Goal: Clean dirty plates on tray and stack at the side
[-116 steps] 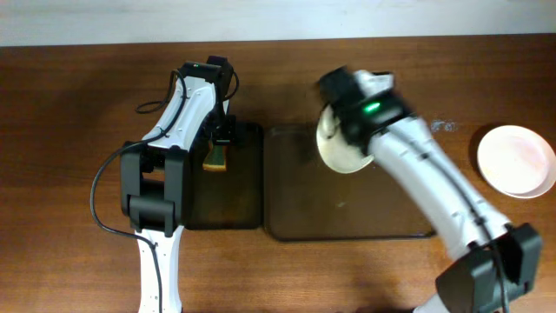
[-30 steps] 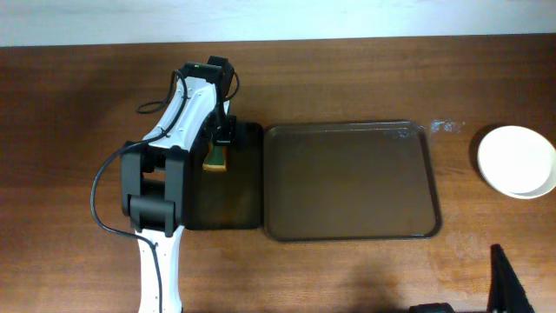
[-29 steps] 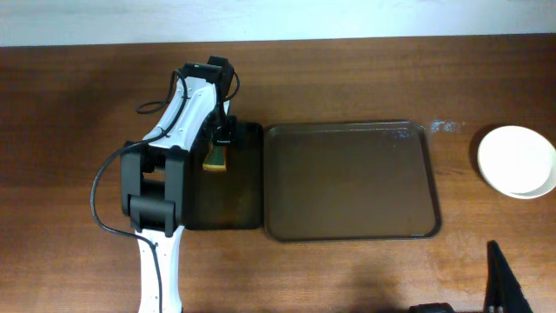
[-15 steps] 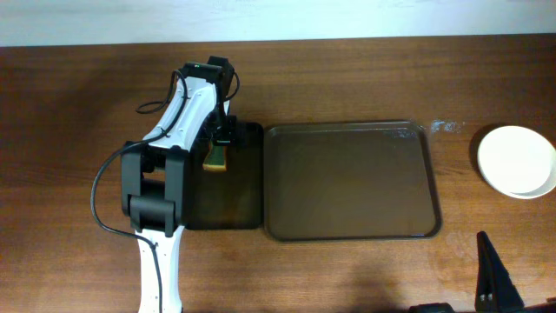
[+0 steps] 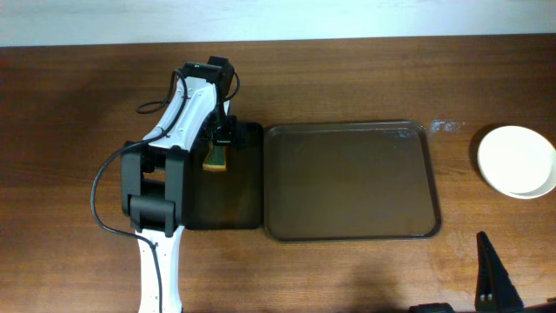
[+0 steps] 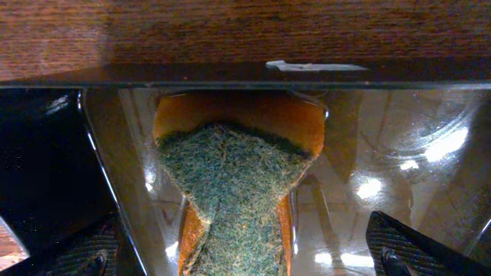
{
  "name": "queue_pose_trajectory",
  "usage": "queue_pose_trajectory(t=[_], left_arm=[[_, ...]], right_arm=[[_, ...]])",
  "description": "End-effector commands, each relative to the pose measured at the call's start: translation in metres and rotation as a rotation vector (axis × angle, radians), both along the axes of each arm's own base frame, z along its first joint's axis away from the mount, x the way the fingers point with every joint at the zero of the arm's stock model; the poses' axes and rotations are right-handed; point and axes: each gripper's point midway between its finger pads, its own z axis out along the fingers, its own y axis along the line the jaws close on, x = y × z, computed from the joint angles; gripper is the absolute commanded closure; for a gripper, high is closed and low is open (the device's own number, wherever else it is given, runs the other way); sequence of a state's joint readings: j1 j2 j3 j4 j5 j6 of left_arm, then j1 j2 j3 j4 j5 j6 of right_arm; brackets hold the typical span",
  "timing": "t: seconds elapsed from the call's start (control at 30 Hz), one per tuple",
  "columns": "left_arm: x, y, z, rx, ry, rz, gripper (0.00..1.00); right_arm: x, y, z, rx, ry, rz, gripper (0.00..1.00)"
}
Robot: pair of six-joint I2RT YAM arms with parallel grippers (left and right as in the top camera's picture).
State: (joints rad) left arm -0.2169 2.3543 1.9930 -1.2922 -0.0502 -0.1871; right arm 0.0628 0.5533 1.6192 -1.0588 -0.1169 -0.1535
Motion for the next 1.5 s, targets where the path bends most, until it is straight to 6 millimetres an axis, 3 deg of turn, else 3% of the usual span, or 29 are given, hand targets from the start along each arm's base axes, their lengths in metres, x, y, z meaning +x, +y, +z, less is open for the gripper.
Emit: queue_pose_trajectory(t=[0.0,0.1,0.2,0.3,0.37,0.63,0.87,1.1,1.23,1.47], left_arm=[[0.002,0.000,0.012,0.001,-0.029,0.000,0.00],[0.002,0.000,0.012,0.001,-0.029,0.000,0.00],[0.002,0.000,0.012,0.001,-0.029,0.000,0.00],[0.002,0.000,0.012,0.001,-0.029,0.000,0.00],[0.002,0.000,0.012,0.001,-0.029,0.000,0.00],[0.002,0.000,0.012,0.001,-0.029,0.000,0.00],[0.002,0.000,0.012,0.001,-0.030,0.000,0.00],[0.002,0.000,0.012,0.001,-0.029,0.000,0.00],[0.002,0.000,0.012,0.001,-0.029,0.000,0.00],[0.002,0.000,0.012,0.001,-0.029,-0.001,0.00]], right_arm=[[0.006,0.001,-0.002,-0.016,0.013,0.009,0.02],[0.005,0.001,-0.006,-0.016,0.014,0.008,0.02],[-0.012,-0.004,-0.011,-0.012,-0.075,-0.035,0.02],[-0.028,-0.005,-0.033,-0.008,-0.180,-0.049,0.02],[-0.026,-0.005,-0.049,-0.006,-0.235,-0.049,0.02],[0.057,0.004,-0.114,-0.009,-0.384,0.000,0.02],[0.100,0.005,-0.176,0.032,-0.357,0.011,0.02],[0.122,0.007,-0.232,0.039,-0.233,0.018,0.02],[0.133,0.010,-0.275,0.037,-0.138,0.035,0.02],[0.138,0.012,-0.332,0.037,0.053,0.042,0.02]])
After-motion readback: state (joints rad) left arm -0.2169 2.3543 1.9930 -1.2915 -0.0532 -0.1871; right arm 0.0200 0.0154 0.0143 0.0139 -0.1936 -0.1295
